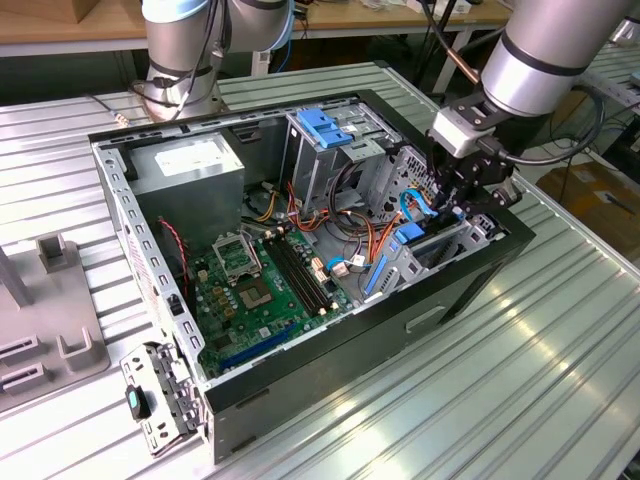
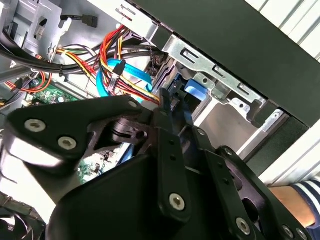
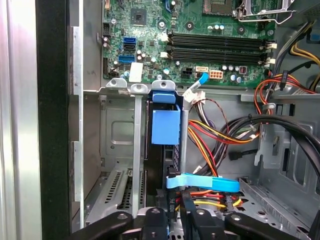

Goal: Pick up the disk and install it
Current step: 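Insert the second disk wire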

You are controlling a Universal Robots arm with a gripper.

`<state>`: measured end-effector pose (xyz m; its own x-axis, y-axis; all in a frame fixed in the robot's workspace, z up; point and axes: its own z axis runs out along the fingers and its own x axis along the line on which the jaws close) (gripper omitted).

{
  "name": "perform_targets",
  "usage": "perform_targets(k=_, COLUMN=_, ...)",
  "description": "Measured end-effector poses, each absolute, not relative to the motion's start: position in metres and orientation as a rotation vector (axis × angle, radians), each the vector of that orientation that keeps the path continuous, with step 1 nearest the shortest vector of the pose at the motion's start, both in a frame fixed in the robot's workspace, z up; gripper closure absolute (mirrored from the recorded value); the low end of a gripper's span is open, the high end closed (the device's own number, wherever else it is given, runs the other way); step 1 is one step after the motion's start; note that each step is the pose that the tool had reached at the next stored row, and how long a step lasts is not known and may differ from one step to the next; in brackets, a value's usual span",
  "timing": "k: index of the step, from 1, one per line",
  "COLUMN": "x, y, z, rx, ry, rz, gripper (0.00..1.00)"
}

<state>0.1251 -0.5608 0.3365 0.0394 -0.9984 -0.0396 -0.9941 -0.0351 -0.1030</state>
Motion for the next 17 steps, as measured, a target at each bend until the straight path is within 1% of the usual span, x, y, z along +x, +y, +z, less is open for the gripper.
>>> perform_targets(k=1, x=0.125, y=-0.561, z=0.337, rx=-2.189, ry=2.109, rz=-0.067, gripper=0.76)
perform_targets(k=2, x=0.125, y=-0.561, z=0.337, rx=-2.189, ry=2.109, rz=-0.067, gripper=0.69)
perform_targets(k=5, x=0.125, y=-0.561, z=0.338, rx=-2.189, ry=2.109, rz=-0.067, gripper=0.69)
perform_targets(k=17, x=0.125, y=-0.560, z=0.372, rx=-2.191, ry=2.110, rz=-0.069, gripper=0.69)
